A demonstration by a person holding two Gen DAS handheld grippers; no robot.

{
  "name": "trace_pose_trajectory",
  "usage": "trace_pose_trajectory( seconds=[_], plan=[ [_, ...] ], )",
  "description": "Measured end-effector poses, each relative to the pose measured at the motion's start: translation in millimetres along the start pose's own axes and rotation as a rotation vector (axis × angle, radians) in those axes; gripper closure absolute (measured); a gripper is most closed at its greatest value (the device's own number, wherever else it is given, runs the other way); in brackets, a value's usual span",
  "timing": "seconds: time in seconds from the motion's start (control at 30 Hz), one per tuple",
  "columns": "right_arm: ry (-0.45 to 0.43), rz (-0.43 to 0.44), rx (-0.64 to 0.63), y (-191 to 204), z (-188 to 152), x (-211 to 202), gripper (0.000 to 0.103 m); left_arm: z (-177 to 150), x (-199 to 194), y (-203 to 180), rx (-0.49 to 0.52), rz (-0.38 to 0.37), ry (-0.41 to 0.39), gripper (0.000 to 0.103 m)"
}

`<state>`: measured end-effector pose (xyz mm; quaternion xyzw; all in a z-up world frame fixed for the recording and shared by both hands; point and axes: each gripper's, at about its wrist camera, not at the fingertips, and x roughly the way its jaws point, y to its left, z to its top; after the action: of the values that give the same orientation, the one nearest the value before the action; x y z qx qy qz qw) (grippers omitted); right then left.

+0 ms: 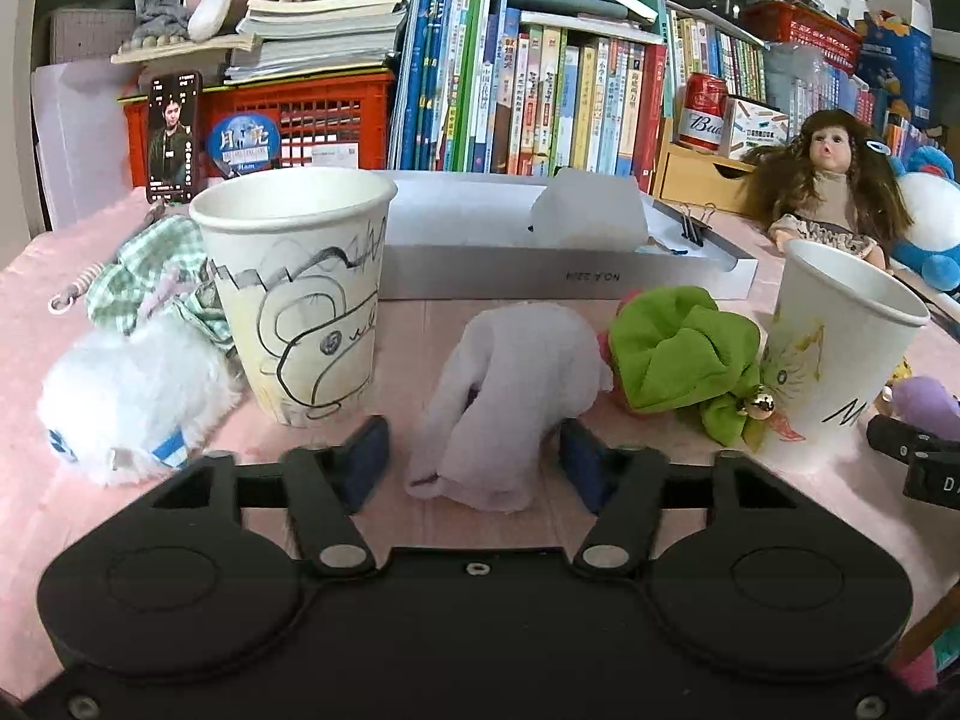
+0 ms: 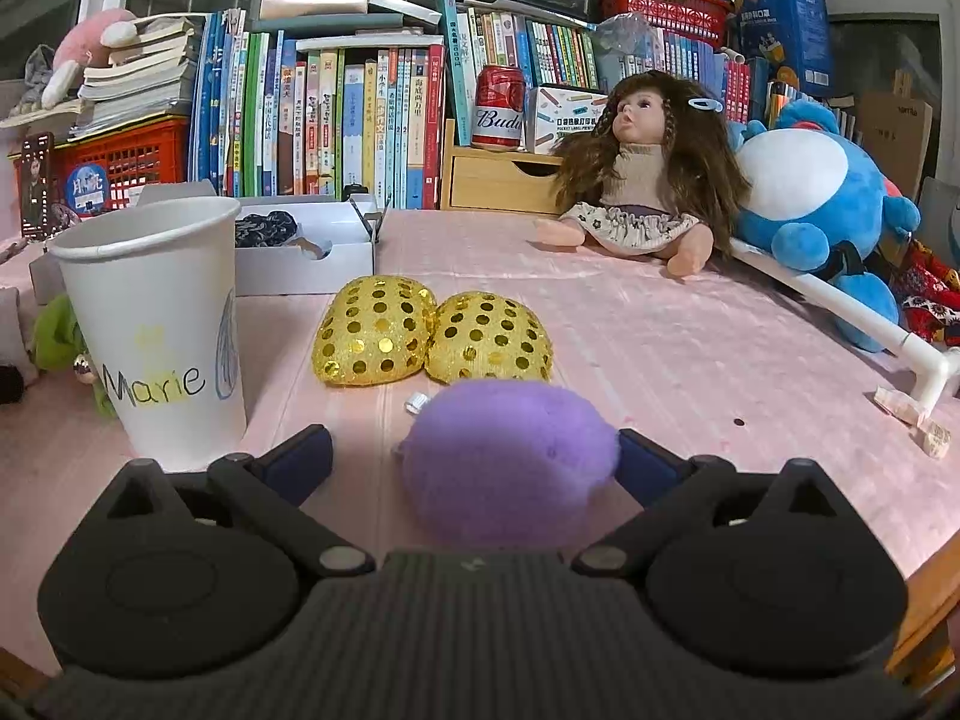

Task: Organize soft objects
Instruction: 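Close the right tool on the purple plush ball while the left tool grasps the pink cloth, then carry the purple ball with the right tool while the left tool carries the pink cloth to the tray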

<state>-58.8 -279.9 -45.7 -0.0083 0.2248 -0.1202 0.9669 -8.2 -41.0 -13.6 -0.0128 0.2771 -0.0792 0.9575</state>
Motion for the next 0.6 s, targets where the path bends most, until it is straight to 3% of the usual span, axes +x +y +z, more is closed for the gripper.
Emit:
trace_pose_trajectory(
  seconds=[0.03,0.13,0.33,0.6],
  plan=[
    [0.002,0.002,0.01,-0.4,-0.7,-0.2,0.009,-0.5,-0.8,-0.5,0.01,-0.009,-0.002,0.078],
    [0.01,0.025,0.06,-1.4,-3.4,-3.0,0.035,-1.7,-5.2,-3.6,0.032,-0.016,-0.008,0.081],
    [-0.014,0.036,0.069,1.7,1.2,-14.4,0.037,6.7,-20.1,-5.2,0.021,-0.03,-0.017,0.082],
    [-0.103,0.006,0.056,-7.0,38.7,-31.1,0.037,41.9,-48.4,-5.7,0.037,-0.08,-0.08,0.082]
  ],
)
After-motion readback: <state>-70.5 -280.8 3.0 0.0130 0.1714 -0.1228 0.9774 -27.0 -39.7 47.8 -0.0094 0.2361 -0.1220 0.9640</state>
